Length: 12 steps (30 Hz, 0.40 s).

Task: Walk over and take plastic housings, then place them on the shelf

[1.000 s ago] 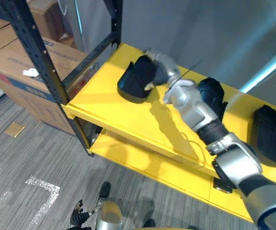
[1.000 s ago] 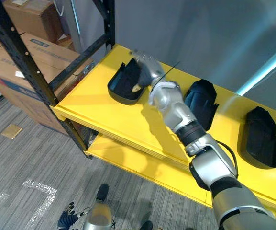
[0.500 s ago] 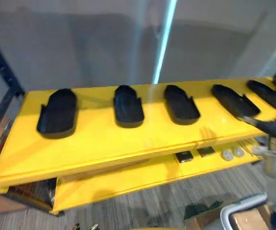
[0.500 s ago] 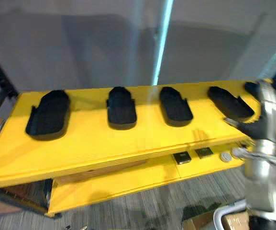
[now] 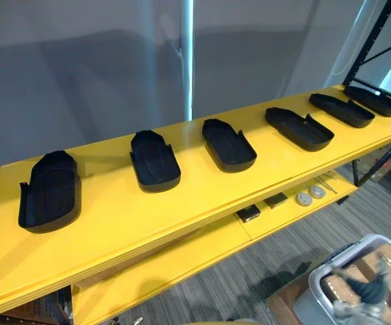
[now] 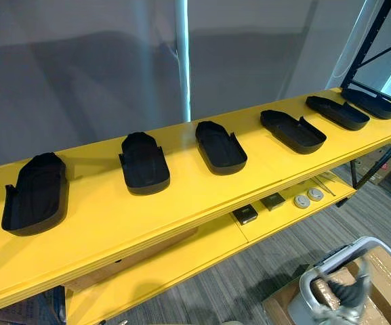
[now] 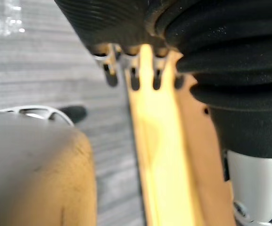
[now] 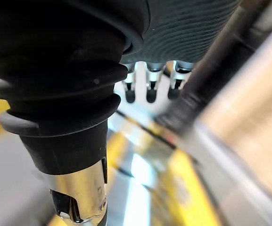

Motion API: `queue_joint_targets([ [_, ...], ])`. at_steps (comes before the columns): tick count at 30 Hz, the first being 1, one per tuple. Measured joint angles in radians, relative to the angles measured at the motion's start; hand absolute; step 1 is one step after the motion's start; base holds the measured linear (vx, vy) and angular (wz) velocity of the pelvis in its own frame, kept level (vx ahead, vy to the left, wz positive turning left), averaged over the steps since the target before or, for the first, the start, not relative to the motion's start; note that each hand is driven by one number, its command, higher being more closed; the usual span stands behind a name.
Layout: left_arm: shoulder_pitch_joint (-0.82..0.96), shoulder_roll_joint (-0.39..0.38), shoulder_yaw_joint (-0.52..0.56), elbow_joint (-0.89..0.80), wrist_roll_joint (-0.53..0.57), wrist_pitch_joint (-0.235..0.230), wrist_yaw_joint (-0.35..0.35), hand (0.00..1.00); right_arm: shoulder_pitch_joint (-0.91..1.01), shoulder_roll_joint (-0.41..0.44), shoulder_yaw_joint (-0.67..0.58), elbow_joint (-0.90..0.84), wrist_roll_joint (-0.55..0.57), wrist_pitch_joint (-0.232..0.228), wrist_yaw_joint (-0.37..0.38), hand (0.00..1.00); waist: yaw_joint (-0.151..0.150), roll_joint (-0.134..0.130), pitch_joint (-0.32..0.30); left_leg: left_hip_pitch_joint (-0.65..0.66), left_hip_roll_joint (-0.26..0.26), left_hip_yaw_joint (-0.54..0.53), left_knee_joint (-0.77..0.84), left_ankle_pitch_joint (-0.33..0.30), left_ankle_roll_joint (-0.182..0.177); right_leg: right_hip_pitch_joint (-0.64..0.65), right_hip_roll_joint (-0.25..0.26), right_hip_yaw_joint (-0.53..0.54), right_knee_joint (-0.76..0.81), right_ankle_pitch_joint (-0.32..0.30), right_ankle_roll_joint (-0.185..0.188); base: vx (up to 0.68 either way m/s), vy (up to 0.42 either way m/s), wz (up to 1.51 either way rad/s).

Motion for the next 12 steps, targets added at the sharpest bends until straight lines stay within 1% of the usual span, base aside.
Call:
queue_joint_targets([
  [1,-0.006,-0.001,-0.016,0.000,-0.001,0.012,-0.001,0.00,-0.025,-0.002,0.000,0.081,0.009,0.011,0.018,0.00,0.014,0.005,0.007,0.005,-0.004,-0.002,0.000,-0.003,0.003,0.007,-0.004,-0.003,-0.001,-0.006,-0.004,0.01,0.015,0.07],
  [2,-0.010,-0.001,-0.022,0.001,-0.001,0.019,-0.001,0.00,-0.033,-0.004,-0.001,0.120,0.020,0.017,0.029,0.00,0.018,0.009,0.010,0.013,-0.006,-0.003,0.000,-0.005,0.002,0.011,-0.006,-0.003,-0.002,-0.007,-0.004,0.02,0.023,0.08],
  [3,-0.012,-0.002,-0.031,0.004,0.000,0.026,-0.002,0.00,-0.058,-0.006,-0.001,0.193,0.047,0.042,0.054,0.00,0.027,0.015,0.009,0.014,-0.010,-0.009,0.000,-0.007,0.003,0.016,-0.010,-0.009,-0.004,-0.011,-0.001,0.02,0.018,0.24],
  [4,-0.015,-0.002,-0.033,0.007,0.000,0.028,-0.003,0.00,-0.079,-0.005,-0.004,0.262,0.086,0.065,0.079,0.00,0.028,0.017,0.011,0.013,-0.014,-0.030,0.000,-0.007,0.003,0.030,-0.016,-0.030,-0.012,-0.016,0.002,0.02,0.014,0.32],
  [5,-0.018,-0.002,-0.033,0.009,0.001,0.028,-0.003,0.00,-0.086,-0.004,-0.009,0.291,0.108,0.075,0.091,0.00,0.030,0.017,0.011,0.013,-0.016,-0.035,0.000,-0.008,0.004,0.035,-0.020,-0.038,-0.012,-0.019,0.004,0.03,0.010,0.42],
  [7,-0.029,-0.001,-0.032,0.030,0.001,0.027,-0.003,0.00,-0.098,-0.003,-0.034,0.382,0.222,0.104,0.137,0.00,0.047,0.015,0.011,0.014,-0.027,-0.059,0.000,-0.012,0.008,0.055,-0.028,-0.057,-0.017,-0.027,0.009,0.05,0.018,0.29],
  [8,-0.031,-0.001,-0.030,0.037,0.001,0.027,-0.004,0.00,-0.100,-0.002,-0.041,0.397,0.256,0.111,0.151,0.00,0.050,0.014,0.011,0.014,-0.029,-0.060,0.000,-0.013,0.009,0.058,-0.029,-0.059,-0.019,-0.028,0.010,0.05,0.018,0.12],
  [9,-0.032,-0.001,-0.024,0.043,0.002,0.028,-0.004,0.00,-0.111,0.001,-0.051,0.417,0.311,0.128,0.169,0.00,0.050,0.012,0.012,0.014,-0.031,-0.062,0.000,-0.015,0.011,0.061,-0.032,-0.064,-0.023,-0.026,0.013,0.05,0.016,0.07],
  [11,-0.033,0.004,-0.015,0.054,0.002,0.028,-0.006,0.00,-0.117,0.006,-0.072,0.463,0.421,0.180,0.192,0.00,0.050,0.001,0.018,0.015,-0.039,-0.077,0.000,-0.016,0.012,0.078,-0.039,-0.081,-0.030,-0.019,0.022,0.08,0.014,0.17],
  [12,-0.038,0.007,-0.015,0.063,0.002,0.027,-0.006,0.00,-0.118,0.008,-0.080,0.474,0.448,0.198,0.194,0.00,0.050,-0.001,0.018,0.015,-0.040,-0.080,0.000,-0.017,0.011,0.080,-0.040,-0.083,-0.029,-0.019,0.021,0.06,0.006,0.15],
])
